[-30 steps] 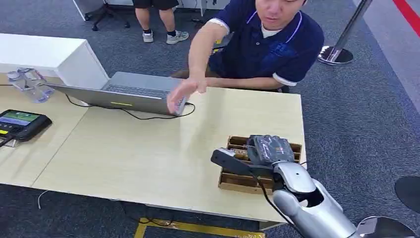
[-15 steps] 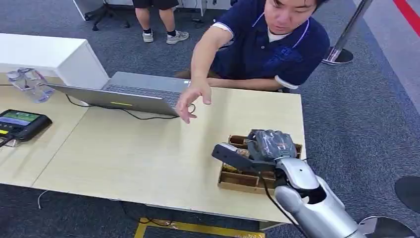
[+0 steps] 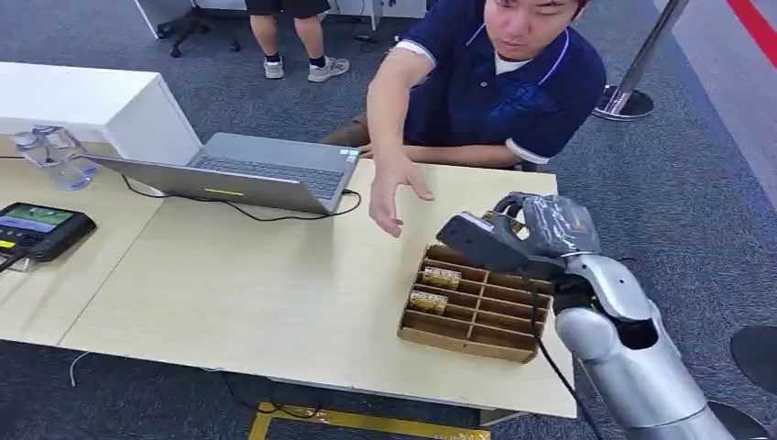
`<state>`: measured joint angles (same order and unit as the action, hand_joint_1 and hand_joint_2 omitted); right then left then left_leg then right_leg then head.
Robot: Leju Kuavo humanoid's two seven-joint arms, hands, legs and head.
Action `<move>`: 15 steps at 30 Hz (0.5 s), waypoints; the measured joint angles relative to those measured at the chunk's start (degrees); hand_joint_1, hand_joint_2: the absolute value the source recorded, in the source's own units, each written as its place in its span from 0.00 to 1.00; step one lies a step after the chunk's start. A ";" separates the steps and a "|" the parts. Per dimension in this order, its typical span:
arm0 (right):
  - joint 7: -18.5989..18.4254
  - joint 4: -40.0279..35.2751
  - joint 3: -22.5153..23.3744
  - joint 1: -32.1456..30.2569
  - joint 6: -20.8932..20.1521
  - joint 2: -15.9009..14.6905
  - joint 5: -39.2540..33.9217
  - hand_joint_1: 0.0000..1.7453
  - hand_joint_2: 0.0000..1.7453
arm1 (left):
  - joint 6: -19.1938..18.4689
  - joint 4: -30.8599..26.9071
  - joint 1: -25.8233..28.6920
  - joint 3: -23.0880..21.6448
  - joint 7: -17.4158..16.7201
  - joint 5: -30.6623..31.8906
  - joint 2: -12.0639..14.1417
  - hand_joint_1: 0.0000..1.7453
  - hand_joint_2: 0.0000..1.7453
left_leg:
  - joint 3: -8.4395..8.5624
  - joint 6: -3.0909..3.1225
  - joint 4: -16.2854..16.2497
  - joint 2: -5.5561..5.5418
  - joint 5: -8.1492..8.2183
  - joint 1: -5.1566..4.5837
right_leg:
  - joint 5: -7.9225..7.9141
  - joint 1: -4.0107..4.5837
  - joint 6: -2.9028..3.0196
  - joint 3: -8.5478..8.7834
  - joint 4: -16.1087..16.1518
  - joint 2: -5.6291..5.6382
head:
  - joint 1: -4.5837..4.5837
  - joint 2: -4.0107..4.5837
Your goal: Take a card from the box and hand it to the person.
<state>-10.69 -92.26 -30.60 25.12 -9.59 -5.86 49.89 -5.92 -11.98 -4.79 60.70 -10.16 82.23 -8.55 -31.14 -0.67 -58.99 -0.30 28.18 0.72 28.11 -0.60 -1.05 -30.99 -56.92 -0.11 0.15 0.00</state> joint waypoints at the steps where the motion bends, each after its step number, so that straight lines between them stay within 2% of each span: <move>1: 0.53 0.00 0.44 0.49 -0.95 -0.02 -1.68 0.91 1.00 | -0.04 0.00 -0.01 0.00 0.11 0.13 0.00 0.00 1.00 | 0.00 0.00 0.00 0.00 0.00 0.00 | -0.01 0.00 0.01 0.00 0.00 0.00 | 0.02 0.00; 4: 3.47 0.17 2.25 1.93 -4.48 -0.55 -9.61 0.91 1.00 | -0.37 0.00 -0.03 -0.20 0.44 0.68 0.02 0.00 1.00 | 0.00 0.02 0.00 0.00 -0.01 0.00 | -0.01 0.00 0.01 0.01 0.00 -0.01 | 0.02 0.00; 8: 8.01 1.73 3.61 2.62 -6.68 -0.90 -18.29 0.91 1.00 | -0.70 0.00 -0.06 -0.61 0.48 1.05 0.11 0.00 1.00 | -0.02 0.02 0.00 0.00 -0.01 0.00 | -0.01 0.00 0.01 0.00 0.00 -0.01 | 0.02 0.00; 12: 14.67 6.58 3.61 3.64 -5.67 -0.74 -26.88 0.91 1.00 | -0.90 0.00 -0.10 -1.33 0.48 1.25 0.13 0.00 1.00 | -0.04 0.02 0.00 0.00 -0.01 0.00 | -0.01 0.00 0.01 0.01 0.00 -0.02 | 0.02 0.00; 15: 17.06 9.74 3.39 4.62 -4.35 -0.05 -29.27 0.91 1.00 | -0.96 0.00 -0.15 -1.42 0.37 1.25 0.15 0.00 1.00 | -0.04 0.01 0.00 0.00 -0.02 0.01 | -0.02 0.00 0.02 0.00 -0.01 -0.01 | 0.02 0.00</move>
<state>6.37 -82.51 -27.21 29.74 -13.94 -5.91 20.62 -6.89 -11.98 -4.95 59.28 -9.79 83.47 -8.39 -31.18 -0.66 -58.99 -0.30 28.16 0.73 28.10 -0.59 -1.04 -30.98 -56.93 -0.12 0.17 0.00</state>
